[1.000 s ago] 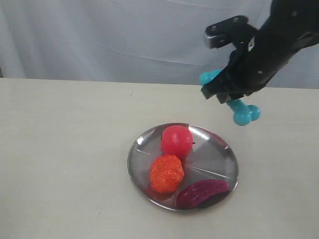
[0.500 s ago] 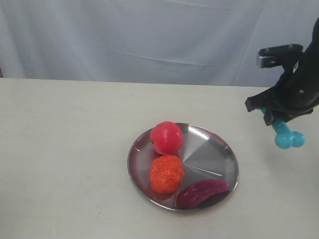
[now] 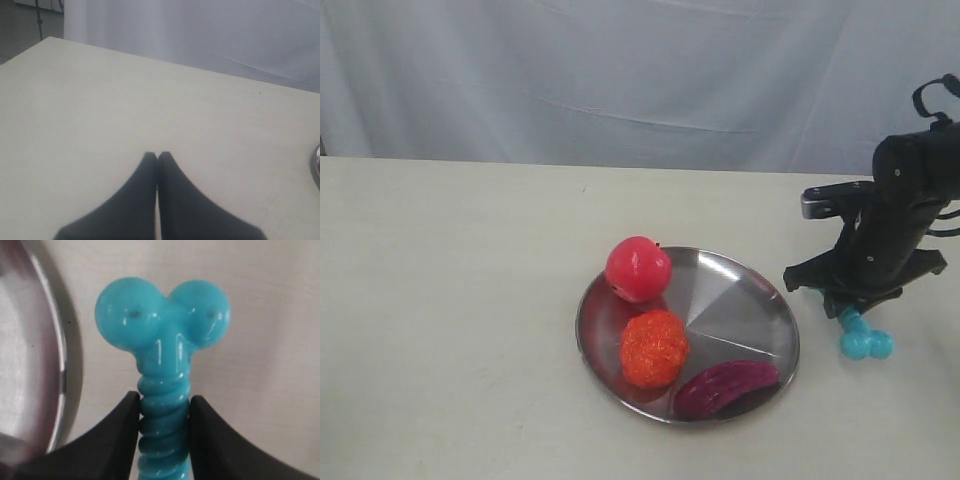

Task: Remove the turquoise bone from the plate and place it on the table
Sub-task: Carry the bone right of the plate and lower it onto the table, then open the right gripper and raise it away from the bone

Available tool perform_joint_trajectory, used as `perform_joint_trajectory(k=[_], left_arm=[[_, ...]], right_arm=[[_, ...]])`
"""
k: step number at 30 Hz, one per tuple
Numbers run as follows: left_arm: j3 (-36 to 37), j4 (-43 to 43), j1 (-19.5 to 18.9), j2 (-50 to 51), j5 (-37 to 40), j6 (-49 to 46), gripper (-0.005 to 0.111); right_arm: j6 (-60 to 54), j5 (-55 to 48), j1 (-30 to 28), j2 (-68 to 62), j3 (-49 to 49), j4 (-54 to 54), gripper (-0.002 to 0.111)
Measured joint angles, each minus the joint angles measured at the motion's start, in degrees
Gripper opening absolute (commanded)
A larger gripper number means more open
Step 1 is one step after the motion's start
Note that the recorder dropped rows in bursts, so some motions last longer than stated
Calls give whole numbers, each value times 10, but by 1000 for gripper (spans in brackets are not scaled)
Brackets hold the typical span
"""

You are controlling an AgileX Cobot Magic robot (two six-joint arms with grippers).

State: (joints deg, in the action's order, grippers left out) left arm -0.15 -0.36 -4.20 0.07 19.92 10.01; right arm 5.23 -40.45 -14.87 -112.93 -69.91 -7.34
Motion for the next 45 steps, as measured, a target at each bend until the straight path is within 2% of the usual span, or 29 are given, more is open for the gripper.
perform_joint_trajectory(k=[6,8,12,14,15,24,29,32,36,40,45], left_arm=[[0,0,0,0,0,0,0],[0,0,0,0,0,0,0],[0,0,0,0,0,0,0],[0,0,0,0,0,0,0],[0,0,0,0,0,0,0],[0,0,0,0,0,0,0],[0,0,0,0,0,0,0],[0,0,0,0,0,0,0],[0,0,0,0,0,0,0],[0,0,0,0,0,0,0],[0,0,0,0,0,0,0]], right_arm=[[8,23,0,-21,0,0,1],[8,28,0,-22,0,0,10],[8,30,0,-22,0,0,42],[8,30,0,-22,0,0,52],[8,30,0,-22,0,0,54],[8,-3,0,-20,0,0,45],[8,-24,0,38,0,0,37],[-1,-32,0,104,0,3,24],[-18,-40,9,196,0,16,-1],[-23,-44,41,278,0,24,0],[-25,-7,108,385,9,25,0]])
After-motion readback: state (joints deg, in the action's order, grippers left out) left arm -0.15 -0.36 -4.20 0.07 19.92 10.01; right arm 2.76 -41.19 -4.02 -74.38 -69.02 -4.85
